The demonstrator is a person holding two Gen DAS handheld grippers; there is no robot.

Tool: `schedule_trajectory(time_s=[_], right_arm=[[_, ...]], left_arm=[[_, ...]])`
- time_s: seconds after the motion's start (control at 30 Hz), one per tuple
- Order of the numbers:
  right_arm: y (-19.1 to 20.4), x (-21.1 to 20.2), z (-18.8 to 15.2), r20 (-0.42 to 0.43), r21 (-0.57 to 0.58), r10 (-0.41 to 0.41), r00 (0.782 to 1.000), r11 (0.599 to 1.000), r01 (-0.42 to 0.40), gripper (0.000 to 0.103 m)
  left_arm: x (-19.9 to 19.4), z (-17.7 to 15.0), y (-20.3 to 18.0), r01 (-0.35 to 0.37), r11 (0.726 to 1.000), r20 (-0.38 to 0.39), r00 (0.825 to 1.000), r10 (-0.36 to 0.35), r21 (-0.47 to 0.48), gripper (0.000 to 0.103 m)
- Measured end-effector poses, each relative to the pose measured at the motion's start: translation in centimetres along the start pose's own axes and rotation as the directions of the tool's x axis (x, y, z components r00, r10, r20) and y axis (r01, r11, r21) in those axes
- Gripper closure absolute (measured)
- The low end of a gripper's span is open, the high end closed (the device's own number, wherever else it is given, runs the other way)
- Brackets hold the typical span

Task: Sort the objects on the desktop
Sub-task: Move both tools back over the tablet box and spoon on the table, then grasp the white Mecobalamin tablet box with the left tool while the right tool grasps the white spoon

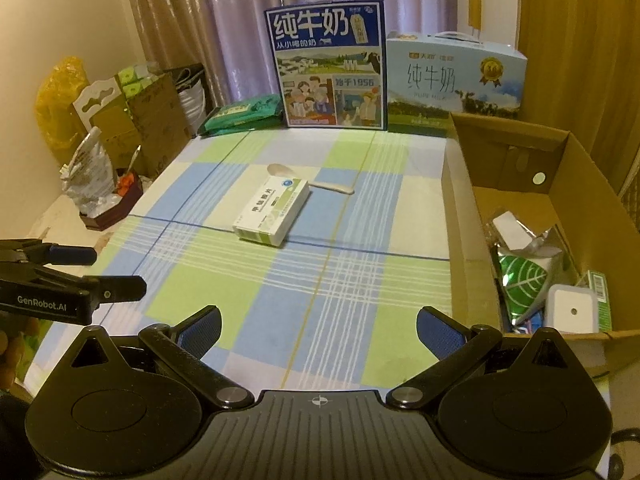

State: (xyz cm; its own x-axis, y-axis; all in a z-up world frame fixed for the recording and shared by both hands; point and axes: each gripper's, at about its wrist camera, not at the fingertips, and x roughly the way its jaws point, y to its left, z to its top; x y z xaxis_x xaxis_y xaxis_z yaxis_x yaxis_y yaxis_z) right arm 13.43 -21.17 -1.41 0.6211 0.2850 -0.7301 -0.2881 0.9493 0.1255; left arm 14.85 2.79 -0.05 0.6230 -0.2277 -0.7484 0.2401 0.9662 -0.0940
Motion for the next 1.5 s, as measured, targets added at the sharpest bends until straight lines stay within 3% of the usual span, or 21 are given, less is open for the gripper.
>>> schedule_trajectory(time_s=[0.33, 0.67, 1.0, 1.07, 1.17, 1.5], right_arm=[[-1.0, 4.2, 1.2, 0.003, -0.008, 0.006, 1.000, 1.000, -0.006, 0.002], [-1.9, 10.9, 3.5, 0.006, -0.092, 0.001, 1.000, 0.996, 0.000, 0.002], [-2.9, 16.4, 2.9, -0.013, -0.108, -0.022, 1.000, 0.994, 0.020, 0.002], [-3.3, 17.2, 2.8, -0.011, -0.104, -0.027, 1.000, 0.994, 0.025, 0.003], [-3.7, 18.0, 2.7, -0.017, -0.096, -0.024, 1.000, 0.995, 0.022, 0.005], [-4.0, 19.4, 2.9, -0.026, -0.094, -0.007, 1.000, 0.996, 0.005, 0.012]], left_arm=[[4.7, 1.9, 1.3, -0.007, 1.000, -0.007, 1.000, 0.007, 0.004, 0.002], [11.8, 5.1, 1.9, -0.015, 0.999, -0.010, 1.000, 0.015, 0.039, 0.002], [17.8, 6.5, 1.5, 0.044, 0.999, 0.020, 0.999, -0.044, 0.014, 0.002], [18.6, 6.7, 1.0, 0.051, 0.998, 0.025, 0.998, -0.052, 0.027, 0.004], [20.2, 7.2, 0.5, 0.074, 0.996, -0.003, 0.997, -0.074, 0.049, 0.014], [23.4, 7.7, 0.1, 0.022, 0.998, -0.013, 1.000, -0.022, 0.064, 0.030]])
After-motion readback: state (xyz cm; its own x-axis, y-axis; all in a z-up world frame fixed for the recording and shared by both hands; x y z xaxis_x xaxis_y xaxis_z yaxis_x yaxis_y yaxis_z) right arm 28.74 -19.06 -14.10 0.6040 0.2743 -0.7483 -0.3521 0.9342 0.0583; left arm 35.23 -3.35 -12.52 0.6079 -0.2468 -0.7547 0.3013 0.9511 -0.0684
